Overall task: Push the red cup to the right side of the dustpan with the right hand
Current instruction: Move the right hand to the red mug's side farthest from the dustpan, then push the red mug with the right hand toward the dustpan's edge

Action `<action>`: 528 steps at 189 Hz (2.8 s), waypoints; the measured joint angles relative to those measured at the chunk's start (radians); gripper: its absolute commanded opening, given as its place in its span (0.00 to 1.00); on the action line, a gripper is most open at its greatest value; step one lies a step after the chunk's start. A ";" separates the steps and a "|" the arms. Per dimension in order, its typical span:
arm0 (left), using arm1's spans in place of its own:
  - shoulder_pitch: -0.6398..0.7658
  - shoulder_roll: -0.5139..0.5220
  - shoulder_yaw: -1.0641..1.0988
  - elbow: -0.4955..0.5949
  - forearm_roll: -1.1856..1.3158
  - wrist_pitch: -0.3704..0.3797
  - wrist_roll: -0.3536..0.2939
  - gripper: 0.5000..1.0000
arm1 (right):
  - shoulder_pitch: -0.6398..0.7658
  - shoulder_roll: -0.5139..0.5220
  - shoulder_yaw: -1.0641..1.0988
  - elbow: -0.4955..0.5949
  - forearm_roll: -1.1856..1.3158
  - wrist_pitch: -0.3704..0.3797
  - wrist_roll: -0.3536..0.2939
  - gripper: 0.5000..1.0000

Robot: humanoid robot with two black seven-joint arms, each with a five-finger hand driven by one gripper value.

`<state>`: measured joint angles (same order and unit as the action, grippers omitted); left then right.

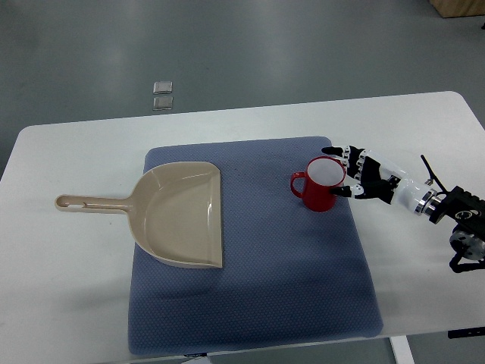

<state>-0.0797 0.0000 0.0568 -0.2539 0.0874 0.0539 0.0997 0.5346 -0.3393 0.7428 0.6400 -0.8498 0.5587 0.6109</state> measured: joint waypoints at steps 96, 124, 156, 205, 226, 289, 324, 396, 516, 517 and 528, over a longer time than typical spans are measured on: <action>0.004 0.000 -0.002 0.001 -0.002 0.000 0.000 1.00 | -0.015 0.046 -0.006 0.000 0.006 -0.004 0.000 0.86; 0.004 0.000 -0.002 0.001 -0.002 0.000 0.000 1.00 | -0.016 0.060 -0.012 0.000 0.006 -0.022 0.000 0.87; 0.005 0.000 -0.002 0.001 -0.002 0.000 0.000 1.00 | -0.015 0.085 -0.016 0.000 0.005 -0.033 0.000 0.86; 0.006 0.000 -0.001 0.001 -0.002 0.000 0.000 1.00 | -0.012 0.115 -0.018 0.000 0.003 -0.048 0.000 0.87; 0.006 0.000 0.000 0.001 -0.002 0.000 0.000 1.00 | -0.011 0.129 -0.019 0.000 0.001 -0.057 0.000 0.86; 0.006 0.000 0.000 0.001 -0.002 0.000 0.000 1.00 | -0.007 0.178 -0.024 0.000 -0.011 -0.090 0.000 0.86; 0.006 0.000 0.000 0.001 -0.001 0.000 0.000 1.00 | -0.007 0.207 -0.041 0.001 -0.012 -0.116 0.000 0.86; 0.006 0.000 0.000 0.000 -0.001 0.000 0.000 1.00 | 0.000 0.265 -0.067 0.016 -0.015 -0.152 0.000 0.86; 0.006 0.000 0.002 -0.002 0.000 0.000 0.000 1.00 | 0.002 0.339 -0.108 0.024 -0.015 -0.193 0.000 0.86; 0.006 0.000 0.002 -0.002 0.000 0.000 0.000 1.00 | 0.002 0.339 -0.108 0.024 -0.015 -0.193 0.000 0.86; 0.006 0.000 0.002 -0.001 0.000 0.000 0.000 1.00 | 0.002 0.339 -0.108 0.030 -0.015 -0.196 0.000 0.86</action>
<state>-0.0736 0.0000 0.0584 -0.2552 0.0871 0.0538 0.0997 0.5370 0.0000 0.6344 0.6699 -0.8650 0.3624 0.6109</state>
